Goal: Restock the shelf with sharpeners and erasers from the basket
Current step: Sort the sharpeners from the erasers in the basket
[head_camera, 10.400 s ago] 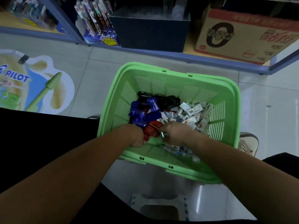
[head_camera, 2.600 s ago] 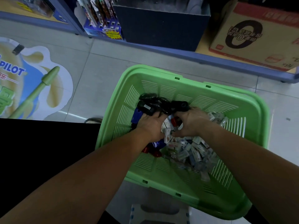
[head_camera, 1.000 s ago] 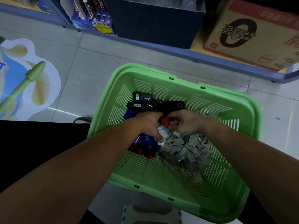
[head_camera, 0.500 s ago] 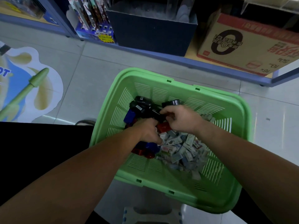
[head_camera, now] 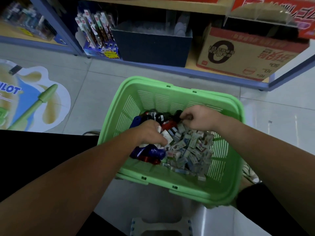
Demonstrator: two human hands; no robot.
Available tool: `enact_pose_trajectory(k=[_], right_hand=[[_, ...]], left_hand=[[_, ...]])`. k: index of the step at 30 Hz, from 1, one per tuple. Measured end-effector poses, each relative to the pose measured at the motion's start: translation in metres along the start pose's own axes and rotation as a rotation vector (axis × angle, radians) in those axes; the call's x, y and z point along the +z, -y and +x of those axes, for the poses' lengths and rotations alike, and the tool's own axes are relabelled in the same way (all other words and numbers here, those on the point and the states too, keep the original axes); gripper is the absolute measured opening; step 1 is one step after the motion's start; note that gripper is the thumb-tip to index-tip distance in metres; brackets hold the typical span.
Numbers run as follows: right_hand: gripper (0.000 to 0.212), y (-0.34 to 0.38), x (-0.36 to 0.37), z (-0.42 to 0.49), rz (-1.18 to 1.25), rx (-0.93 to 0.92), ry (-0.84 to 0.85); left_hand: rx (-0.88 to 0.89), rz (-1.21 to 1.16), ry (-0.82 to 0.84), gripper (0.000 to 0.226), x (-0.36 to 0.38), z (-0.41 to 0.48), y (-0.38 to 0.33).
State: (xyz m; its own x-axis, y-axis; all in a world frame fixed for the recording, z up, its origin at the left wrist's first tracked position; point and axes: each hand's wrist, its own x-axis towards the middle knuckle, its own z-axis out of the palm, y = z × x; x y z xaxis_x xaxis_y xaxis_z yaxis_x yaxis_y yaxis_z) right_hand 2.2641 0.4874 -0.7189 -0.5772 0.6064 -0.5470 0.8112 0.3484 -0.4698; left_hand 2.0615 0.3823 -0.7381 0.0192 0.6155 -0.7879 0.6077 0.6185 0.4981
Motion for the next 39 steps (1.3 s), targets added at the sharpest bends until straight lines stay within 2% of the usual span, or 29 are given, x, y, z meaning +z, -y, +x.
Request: enact_pose_trajectory(k=[3,4,7,8,10,14,17,21,24,26,29,32,35,37,39], right_hand=[[0.027,-0.001,-0.008,-0.011,0.102,0.005,-0.103],[0.026,-0.001,-0.011,-0.015,0.139,0.009,-0.130],[0.023,-0.003,-0.011,-0.025,0.163,0.017,-0.146],[0.023,-0.004,-0.009,-0.028,0.149,0.023,-0.127],[0.023,-0.004,-0.004,-0.033,0.133,0.032,-0.079],[0.030,-0.002,0.012,-0.033,-0.019,0.048,-0.001],[0.033,0.001,0.027,-0.028,-0.185,0.033,0.013],[0.026,0.011,0.052,-0.017,-0.294,-0.114,-0.006],[0.026,0.016,0.077,-0.004,-0.282,-0.167,0.044],[0.036,0.016,0.092,0.005,-0.319,-0.174,0.117],[0.047,0.015,0.106,0.020,-0.416,-0.222,0.144],[0.045,0.023,0.108,0.034,-0.460,-0.212,0.242],[0.042,0.029,0.103,0.045,-0.403,-0.164,0.302],[0.046,0.029,0.099,0.049,-0.368,-0.140,0.332],[0.054,0.029,0.100,0.050,-0.366,-0.134,0.338]], left_hand=[[0.026,-0.129,0.017,0.033,0.022,-0.012,-0.024],[0.039,-0.168,0.034,0.040,0.034,-0.013,-0.031],[0.087,-0.250,0.182,0.088,0.065,-0.017,-0.044],[0.115,-0.266,0.226,0.092,0.069,-0.019,-0.046],[0.129,-0.308,0.241,0.078,0.067,-0.019,-0.040],[0.055,-0.309,0.169,0.045,0.047,-0.008,-0.018],[0.051,-0.134,0.014,0.033,0.034,0.005,0.009],[0.046,0.274,-0.104,0.038,0.026,0.014,0.043],[0.043,0.251,-0.129,0.050,0.024,0.018,0.048],[0.046,0.233,-0.130,0.052,0.020,0.022,0.051],[0.038,0.258,-0.036,0.056,0.009,0.024,0.061],[0.068,0.267,-0.011,0.046,0.003,0.022,0.069],[0.072,0.171,0.011,0.055,0.012,0.020,0.062],[0.098,0.248,-0.041,0.060,0.020,0.024,0.057],[0.124,0.318,-0.104,0.055,0.020,0.025,0.055]])
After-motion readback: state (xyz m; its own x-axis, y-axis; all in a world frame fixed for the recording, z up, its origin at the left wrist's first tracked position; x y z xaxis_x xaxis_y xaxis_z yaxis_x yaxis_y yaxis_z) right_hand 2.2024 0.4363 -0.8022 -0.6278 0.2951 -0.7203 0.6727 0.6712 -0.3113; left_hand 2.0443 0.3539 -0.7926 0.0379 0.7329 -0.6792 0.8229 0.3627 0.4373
